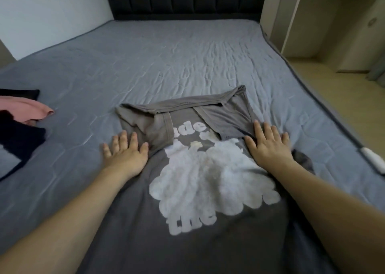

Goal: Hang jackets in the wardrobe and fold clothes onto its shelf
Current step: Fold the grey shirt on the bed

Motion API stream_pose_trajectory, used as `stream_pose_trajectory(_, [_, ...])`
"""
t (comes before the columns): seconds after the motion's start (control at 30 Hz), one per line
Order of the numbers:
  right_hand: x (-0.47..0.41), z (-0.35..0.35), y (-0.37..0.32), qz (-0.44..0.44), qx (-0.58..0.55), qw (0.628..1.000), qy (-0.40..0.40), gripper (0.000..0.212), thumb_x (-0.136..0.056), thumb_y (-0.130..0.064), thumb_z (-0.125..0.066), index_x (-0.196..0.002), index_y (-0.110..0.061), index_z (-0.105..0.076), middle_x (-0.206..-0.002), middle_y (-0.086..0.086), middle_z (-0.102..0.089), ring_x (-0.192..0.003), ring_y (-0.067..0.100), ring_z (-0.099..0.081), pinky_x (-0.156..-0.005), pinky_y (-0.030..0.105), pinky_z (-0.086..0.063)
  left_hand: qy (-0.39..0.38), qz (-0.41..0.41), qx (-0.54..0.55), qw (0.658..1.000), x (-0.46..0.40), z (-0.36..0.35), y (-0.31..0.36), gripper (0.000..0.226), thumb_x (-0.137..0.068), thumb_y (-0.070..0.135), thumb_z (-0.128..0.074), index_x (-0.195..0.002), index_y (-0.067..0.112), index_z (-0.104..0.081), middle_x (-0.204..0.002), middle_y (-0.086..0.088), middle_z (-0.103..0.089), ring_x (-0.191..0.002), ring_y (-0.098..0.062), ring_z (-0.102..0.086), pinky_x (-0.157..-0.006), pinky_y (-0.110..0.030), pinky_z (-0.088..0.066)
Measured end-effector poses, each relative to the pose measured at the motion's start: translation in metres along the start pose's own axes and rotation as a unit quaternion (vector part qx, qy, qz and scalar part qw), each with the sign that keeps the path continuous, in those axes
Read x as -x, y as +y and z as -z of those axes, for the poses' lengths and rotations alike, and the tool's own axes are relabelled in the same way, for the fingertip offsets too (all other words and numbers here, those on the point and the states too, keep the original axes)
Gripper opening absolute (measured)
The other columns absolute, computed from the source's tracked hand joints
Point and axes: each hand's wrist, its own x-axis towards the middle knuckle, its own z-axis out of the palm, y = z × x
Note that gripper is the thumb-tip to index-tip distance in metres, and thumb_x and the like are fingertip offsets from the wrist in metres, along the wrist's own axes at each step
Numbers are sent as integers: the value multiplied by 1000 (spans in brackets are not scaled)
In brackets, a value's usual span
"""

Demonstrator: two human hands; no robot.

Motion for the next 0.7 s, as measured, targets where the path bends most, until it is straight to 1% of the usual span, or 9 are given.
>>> stream_pose_trajectory(0.1, [25,6,0,-16,-66,993,-98,72,-93,-65,-16,-153,-32,2,-162,2,7,-148,23,7,-117,50,7,90,-108,-70,988,52,10,23,61,-97,41,-20,-154,19,-15,-162,-3,-5,-148,-27,-2,-117,-53,6])
stream_pose_trajectory(0.2, [59,11,-6,22,-86,984,-154,75,-91,-69,-17,-153,-33,2,-161,-1,13,-147,20,14,-116,47,10,108,-231,-132,958,113,30,50,53,-90,39,-18,-131,12,-39,-142,-10,-36,-128,-30,-37,-106,-43,-31])
stream_pose_trajectory(0.27, [85,14,-10,57,-65,980,-180,78,-89,-72,-16,-153,-33,5,-161,-5,14,-147,17,15,-115,45,12,30,-306,-102,946,160,46,65,29,-93,42,-33,-105,17,-43,-119,-7,-46,-108,-27,-48,-85,-37,-39])
stream_pose_trajectory(0.33, [103,20,-10,80,-33,974,-208,78,-90,-70,-18,-153,-30,8,-161,-6,16,-147,16,15,-115,46,11,-161,-374,-54,912,209,60,71,44,-84,67,-44,-84,24,-41,-97,3,-52,-87,-17,-53,-68,-32,-37])
stream_pose_trajectory(0.4, [112,35,-9,88,-22,966,-243,77,-93,-66,-23,-152,-30,10,-160,-7,16,-147,16,15,-116,46,7,-297,-417,-108,852,262,62,73,63,-71,84,-45,-91,24,-50,-95,6,-56,-83,-13,-56,-65,-30,-38])
stream_pose_trajectory(0.47, [118,54,-9,98,-19,956,-277,80,-93,-63,-32,-153,-29,9,-161,-6,16,-148,18,12,-117,44,1,-262,-448,-241,820,305,44,75,47,-89,57,-47,-117,18,-51,-116,-7,-51,-102,-28,-55,-78,-38,-43])
stream_pose_trajectory(0.53, [122,74,-12,107,-14,951,-290,83,-92,-58,-43,-154,-27,3,-162,-3,6,-149,23,1,-118,43,-9,-227,-449,-307,808,325,35,84,35,-98,28,-40,-125,8,-49,-121,-16,-48,-101,-33,-53,-84,-46,-46])
stream_pose_trajectory(0.6, [128,91,-18,119,2,952,-282,74,-88,-54,-51,-150,-27,-19,-155,0,-15,-140,29,-26,-112,44,-27,-257,-468,-273,800,314,43,91,21,-91,29,-51,-100,13,-61,-100,-9,-59,-76,-24,-55,-68,-34,-48])
stream_pose_trajectory(0.7, [139,115,-32,156,-45,936,-313,40,-82,-54,-64,-109,-26,-55,-115,-2,-49,-104,20,-53,-87,33,-45,-369,-368,-152,840,258,62,88,9,-82,22,-57,-86,15,-61,-81,-4,-60,-63,-21,-61,-51,-28,-50])
